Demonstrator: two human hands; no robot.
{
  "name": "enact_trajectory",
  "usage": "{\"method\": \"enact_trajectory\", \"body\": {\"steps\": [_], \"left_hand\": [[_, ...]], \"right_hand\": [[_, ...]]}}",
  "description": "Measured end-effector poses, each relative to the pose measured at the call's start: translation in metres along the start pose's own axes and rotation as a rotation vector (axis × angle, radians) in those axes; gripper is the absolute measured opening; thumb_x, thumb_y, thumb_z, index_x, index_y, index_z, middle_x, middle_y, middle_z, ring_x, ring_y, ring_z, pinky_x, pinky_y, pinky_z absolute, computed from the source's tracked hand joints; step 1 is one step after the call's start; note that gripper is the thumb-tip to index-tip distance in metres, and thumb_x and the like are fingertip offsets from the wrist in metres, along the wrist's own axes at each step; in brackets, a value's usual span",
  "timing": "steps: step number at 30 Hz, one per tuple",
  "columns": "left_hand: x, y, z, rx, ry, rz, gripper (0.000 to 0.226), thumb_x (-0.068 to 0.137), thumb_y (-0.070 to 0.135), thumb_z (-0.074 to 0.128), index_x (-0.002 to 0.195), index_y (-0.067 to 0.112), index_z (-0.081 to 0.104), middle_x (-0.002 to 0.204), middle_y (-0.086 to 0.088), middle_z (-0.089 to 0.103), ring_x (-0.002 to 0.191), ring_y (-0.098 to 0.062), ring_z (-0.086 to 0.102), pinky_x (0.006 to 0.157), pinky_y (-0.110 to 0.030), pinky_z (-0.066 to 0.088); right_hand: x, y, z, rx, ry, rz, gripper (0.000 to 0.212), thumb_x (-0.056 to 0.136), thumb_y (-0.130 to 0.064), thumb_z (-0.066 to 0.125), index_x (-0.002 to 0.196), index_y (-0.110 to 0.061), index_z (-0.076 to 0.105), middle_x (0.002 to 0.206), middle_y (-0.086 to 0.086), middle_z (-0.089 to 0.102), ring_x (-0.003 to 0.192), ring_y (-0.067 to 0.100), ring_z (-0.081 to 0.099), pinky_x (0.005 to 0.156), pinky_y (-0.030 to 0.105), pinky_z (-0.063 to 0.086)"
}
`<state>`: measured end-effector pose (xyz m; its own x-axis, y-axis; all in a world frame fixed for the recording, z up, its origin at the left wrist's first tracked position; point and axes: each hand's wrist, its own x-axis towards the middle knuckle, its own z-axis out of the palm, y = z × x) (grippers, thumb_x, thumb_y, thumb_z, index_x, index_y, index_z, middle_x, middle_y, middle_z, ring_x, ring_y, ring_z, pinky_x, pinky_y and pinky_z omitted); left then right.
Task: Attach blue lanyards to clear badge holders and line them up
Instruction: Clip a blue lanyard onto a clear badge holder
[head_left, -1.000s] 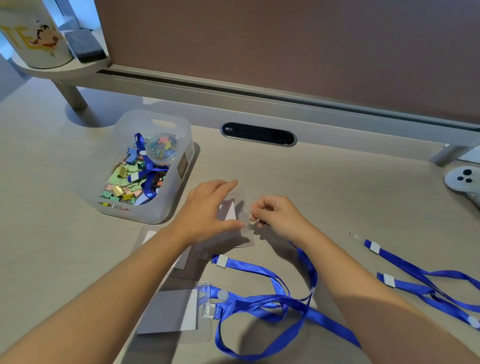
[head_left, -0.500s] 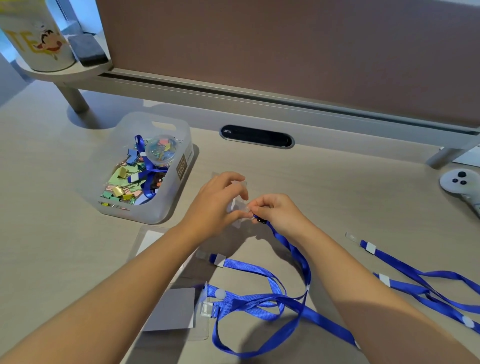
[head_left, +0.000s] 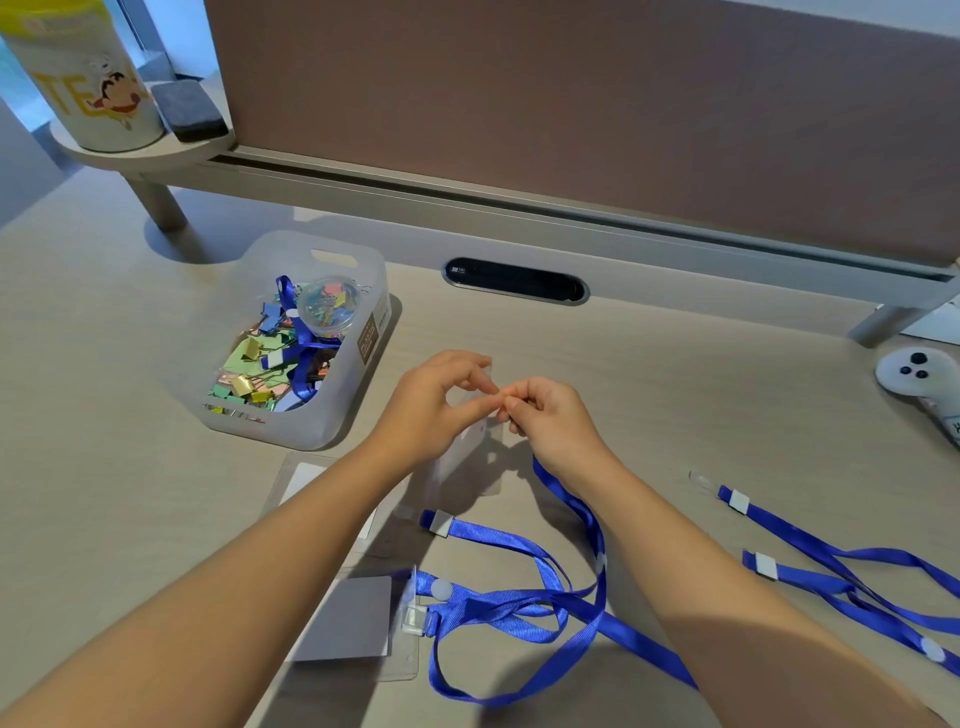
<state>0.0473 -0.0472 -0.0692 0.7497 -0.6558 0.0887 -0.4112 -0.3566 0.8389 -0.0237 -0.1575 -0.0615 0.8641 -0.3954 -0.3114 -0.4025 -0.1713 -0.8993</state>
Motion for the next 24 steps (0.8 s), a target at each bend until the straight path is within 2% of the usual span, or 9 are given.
{"method": "enact_trajectory", "body": {"steps": [1, 4, 8, 10, 12, 16, 19, 22, 24], "left_hand": [[0.0, 0.001, 0.0, 0.001, 0.002, 0.003, 0.008, 0.077, 0.013, 0.064, 0.081, 0.006, 0.066, 0.117, -0.012, 0.061, 0.101, -0.014, 0.053, 0.083, -0.019, 0.039], [0.001, 0.005, -0.003, 0.037, -0.004, 0.027, 0.011, 0.079, 0.013, 0.061, 0.084, 0.004, 0.066, 0.11, -0.014, 0.067, 0.101, -0.021, 0.06, 0.088, -0.031, 0.044], [0.002, 0.012, -0.006, 0.102, 0.004, 0.043, 0.018, 0.081, 0.016, 0.059, 0.087, 0.001, 0.065, 0.098, -0.013, 0.071, 0.092, -0.022, 0.063, 0.082, -0.034, 0.048], [0.002, 0.014, -0.006, 0.093, 0.019, 0.039, 0.017, 0.081, 0.015, 0.059, 0.085, 0.0, 0.065, 0.092, -0.014, 0.072, 0.085, -0.021, 0.063, 0.077, -0.032, 0.049], [0.003, 0.015, -0.007, 0.072, 0.037, 0.031, 0.015, 0.081, 0.013, 0.059, 0.082, -0.001, 0.064, 0.084, -0.015, 0.07, 0.074, -0.019, 0.059, 0.066, -0.024, 0.045], [0.007, 0.015, -0.008, 0.05, 0.049, 0.013, 0.013, 0.082, 0.012, 0.058, 0.079, 0.001, 0.064, 0.071, -0.006, 0.06, 0.059, -0.008, 0.049, 0.057, -0.014, 0.039], [0.01, 0.014, -0.012, -0.063, 0.009, -0.023, 0.012, 0.082, 0.013, 0.057, 0.083, 0.003, 0.063, 0.071, -0.001, 0.059, 0.067, -0.01, 0.054, 0.063, -0.01, 0.042], [0.008, 0.015, -0.017, -0.221, -0.038, -0.032, 0.021, 0.079, 0.015, 0.061, 0.099, 0.008, 0.061, 0.093, -0.003, 0.063, 0.091, -0.015, 0.059, 0.085, -0.023, 0.046], [0.007, 0.016, -0.018, -0.182, -0.054, -0.009, 0.038, 0.074, 0.017, 0.067, 0.11, 0.016, 0.056, 0.108, 0.002, 0.058, 0.104, -0.013, 0.054, 0.092, -0.02, 0.041]], "right_hand": [[-0.001, -0.001, 0.0, 0.009, 0.011, -0.007, 0.026, 0.092, -0.004, 0.041, 0.074, -0.015, 0.056, 0.067, -0.002, 0.051, 0.059, 0.01, 0.044, 0.056, 0.024, 0.039], [-0.001, -0.003, 0.001, 0.047, 0.038, -0.02, 0.02, 0.092, -0.003, 0.041, 0.091, -0.003, 0.061, 0.067, -0.003, 0.052, 0.059, 0.009, 0.044, 0.059, 0.02, 0.04], [0.0, -0.006, 0.002, 0.065, 0.062, -0.027, 0.022, 0.092, -0.003, 0.043, 0.101, 0.006, 0.061, 0.066, -0.003, 0.052, 0.06, 0.007, 0.046, 0.062, 0.018, 0.041], [0.0, -0.007, 0.002, 0.064, 0.071, -0.032, 0.022, 0.092, -0.003, 0.043, 0.101, 0.005, 0.061, 0.066, -0.003, 0.052, 0.06, 0.007, 0.046, 0.063, 0.02, 0.041], [0.001, -0.007, 0.003, 0.056, 0.083, -0.039, 0.021, 0.091, -0.003, 0.043, 0.102, 0.004, 0.061, 0.066, -0.003, 0.053, 0.061, 0.008, 0.046, 0.064, 0.02, 0.041], [0.0, -0.008, 0.007, 0.054, 0.111, -0.057, 0.018, 0.091, -0.004, 0.044, 0.095, -0.001, 0.061, 0.064, -0.003, 0.052, 0.059, 0.008, 0.046, 0.062, 0.021, 0.04], [0.003, -0.013, 0.003, 0.111, 0.092, -0.026, 0.018, 0.092, -0.004, 0.045, 0.081, -0.01, 0.059, 0.064, -0.001, 0.053, 0.057, 0.009, 0.046, 0.058, 0.017, 0.041], [0.007, -0.021, -0.003, 0.195, 0.046, 0.022, 0.028, 0.092, -0.003, 0.045, 0.069, -0.015, 0.056, 0.062, 0.001, 0.053, 0.054, 0.009, 0.047, 0.051, 0.014, 0.04], [0.008, -0.025, -0.009, 0.299, 0.016, 0.049, 0.027, 0.092, -0.003, 0.045, 0.069, -0.013, 0.056, 0.062, 0.002, 0.053, 0.051, 0.009, 0.048, 0.05, 0.016, 0.04]]}}
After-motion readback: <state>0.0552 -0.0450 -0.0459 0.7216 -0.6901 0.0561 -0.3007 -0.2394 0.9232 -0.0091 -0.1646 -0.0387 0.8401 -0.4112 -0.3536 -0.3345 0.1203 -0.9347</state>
